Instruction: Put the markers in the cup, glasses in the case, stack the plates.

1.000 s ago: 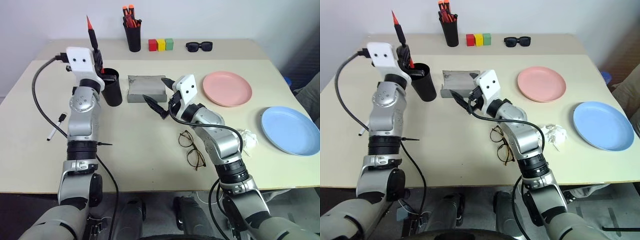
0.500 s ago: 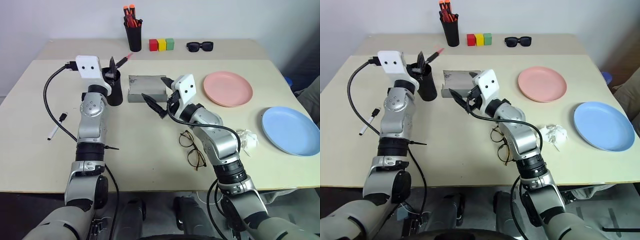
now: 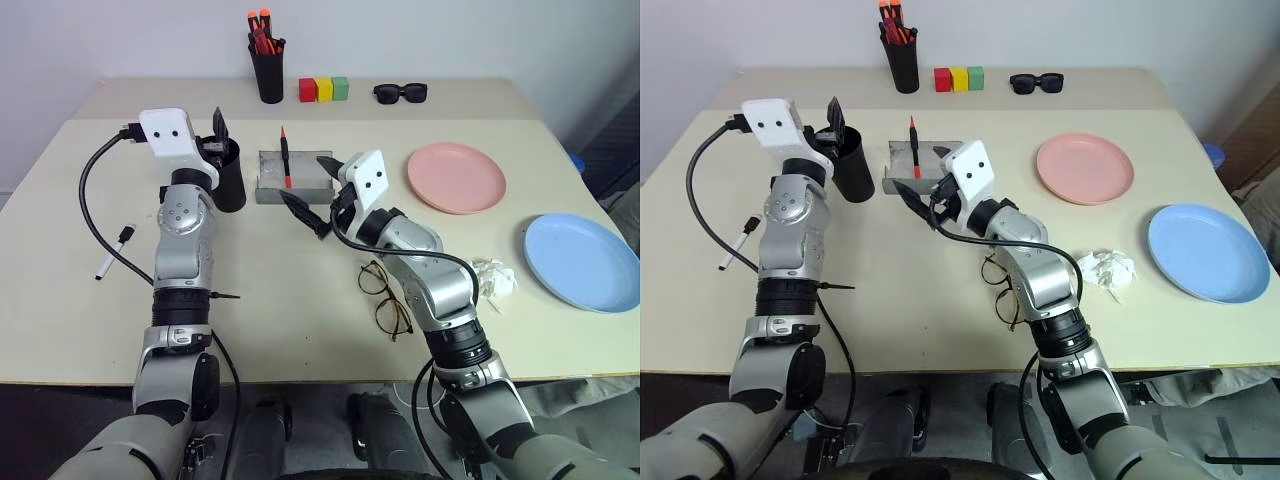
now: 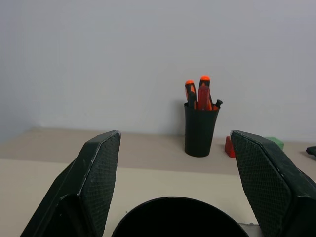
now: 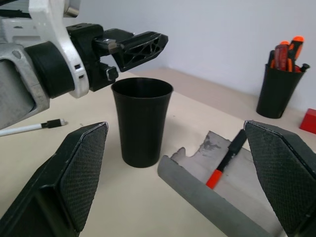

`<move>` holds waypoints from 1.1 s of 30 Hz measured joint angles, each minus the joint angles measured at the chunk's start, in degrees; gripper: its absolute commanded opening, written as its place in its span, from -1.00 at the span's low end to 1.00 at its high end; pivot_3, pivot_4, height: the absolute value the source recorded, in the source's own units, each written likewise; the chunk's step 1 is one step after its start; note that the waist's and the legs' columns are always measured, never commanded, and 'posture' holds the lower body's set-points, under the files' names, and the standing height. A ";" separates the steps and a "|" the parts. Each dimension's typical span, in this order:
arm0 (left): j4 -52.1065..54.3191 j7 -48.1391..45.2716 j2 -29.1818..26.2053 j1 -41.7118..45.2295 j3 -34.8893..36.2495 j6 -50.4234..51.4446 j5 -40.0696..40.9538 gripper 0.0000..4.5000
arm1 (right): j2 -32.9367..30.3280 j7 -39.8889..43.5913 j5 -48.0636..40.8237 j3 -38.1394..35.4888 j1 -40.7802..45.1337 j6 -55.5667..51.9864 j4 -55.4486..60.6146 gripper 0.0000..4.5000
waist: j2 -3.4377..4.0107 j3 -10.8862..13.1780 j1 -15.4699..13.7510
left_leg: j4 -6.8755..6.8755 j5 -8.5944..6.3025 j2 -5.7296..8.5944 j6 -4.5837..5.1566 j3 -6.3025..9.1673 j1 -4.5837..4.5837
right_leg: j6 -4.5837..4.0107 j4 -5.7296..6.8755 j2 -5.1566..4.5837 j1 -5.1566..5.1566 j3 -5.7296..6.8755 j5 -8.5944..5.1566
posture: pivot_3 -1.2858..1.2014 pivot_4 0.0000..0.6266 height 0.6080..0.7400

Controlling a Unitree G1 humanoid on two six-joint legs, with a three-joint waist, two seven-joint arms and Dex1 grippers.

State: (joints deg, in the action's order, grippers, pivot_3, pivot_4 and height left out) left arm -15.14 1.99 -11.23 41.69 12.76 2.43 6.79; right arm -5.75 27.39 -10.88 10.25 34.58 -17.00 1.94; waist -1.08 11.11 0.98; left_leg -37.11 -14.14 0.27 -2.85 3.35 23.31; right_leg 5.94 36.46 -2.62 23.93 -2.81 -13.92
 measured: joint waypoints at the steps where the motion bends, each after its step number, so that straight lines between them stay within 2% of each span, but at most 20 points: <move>1: 0.47 0.00 0.01 -0.28 0.00 0.34 0.12 0.61 | 0.06 0.01 0.00 0.01 0.00 0.00 -0.02 1.00 | 0.00 0.00 -0.01 | 0.00 0.00 0.00 0.00 0.00 0.00 | 0.00 0.00 0.00 0.00 0.00 0.00 | 0.03 -0.52 1.00; 7: 5.41 -2.23 0.94 -0.37 -1.71 5.16 1.79 0.61 | 0.19 0.01 0.00 -0.01 0.00 0.00 -0.09 1.00 | 0.00 0.00 -0.16 | -0.01 0.00 0.01 0.00 0.00 0.01 | 0.00 0.01 0.00 -0.01 0.00 0.00 | 0.03 -0.52 1.00; 13: 10.47 -3.70 5.69 2.88 -11.12 18.68 0.40 0.61 | 0.41 -1.15 0.03 -0.11 0.00 -0.01 -0.29 1.00 | 0.00 0.00 -0.14 | -0.05 0.00 0.03 0.00 0.01 0.01 | 0.01 0.00 0.00 -0.05 0.00 0.00 | 0.03 -0.52 1.00; 16: 9.63 -1.09 8.55 6.05 -11.95 25.67 -0.53 0.61 | 0.27 -1.60 0.15 -0.69 0.00 -0.07 -0.99 1.00 | 0.01 0.00 0.30 | -0.02 0.00 0.00 0.00 0.02 -0.01 | 0.01 0.03 0.07 -0.01 0.00 0.00 | 0.03 -0.52 1.00; 20: 4.31 2.70 10.73 10.29 -11.20 32.10 -1.20 0.61 | -0.05 -2.44 0.81 -1.32 -0.13 -0.31 -1.87 1.00 | 0.01 0.00 0.28 | -0.01 0.01 -0.01 0.00 0.04 -0.02 | 0.00 0.10 0.08 0.02 -0.01 0.00 | 0.03 -0.52 1.00; 23: -3.32 6.27 11.95 13.50 -8.12 34.26 -1.07 0.61 | -0.14 -3.04 1.16 -1.67 -0.58 -0.86 -2.06 1.00 | 0.01 0.01 0.09 | -0.04 0.01 0.00 0.00 0.02 -0.01 | 0.01 0.10 0.06 0.03 -0.01 0.00 | 0.03 -0.52 1.00; 28: -20.50 10.44 11.77 19.59 -2.73 34.80 -0.54 0.61 | -0.07 -3.33 1.12 -2.12 -0.58 -0.82 -1.39 1.00 | 0.00 0.01 0.04 | -0.03 0.01 0.02 0.00 0.03 0.04 | 0.01 0.08 0.05 0.07 0.00 -0.01 | 0.03 -0.52 1.00; 33: -32.31 10.77 11.43 25.77 -1.74 34.23 -0.37 0.61 | -0.12 -3.43 1.15 -2.19 -0.62 -0.83 -1.09 1.00 | 0.00 0.01 -0.08 | -0.01 0.01 0.04 0.00 0.02 0.07 | 0.03 0.02 0.02 0.08 0.00 0.00 | 0.03 -0.52 1.00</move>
State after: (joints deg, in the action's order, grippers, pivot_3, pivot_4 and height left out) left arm -47.45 12.76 0.20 67.46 11.02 36.66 6.42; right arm -5.87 23.96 -9.72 8.06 33.96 -17.83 0.85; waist -1.09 11.13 0.90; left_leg -37.12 -14.13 0.31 -2.85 3.37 23.39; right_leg 5.97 36.47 -2.60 24.01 -2.80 -13.93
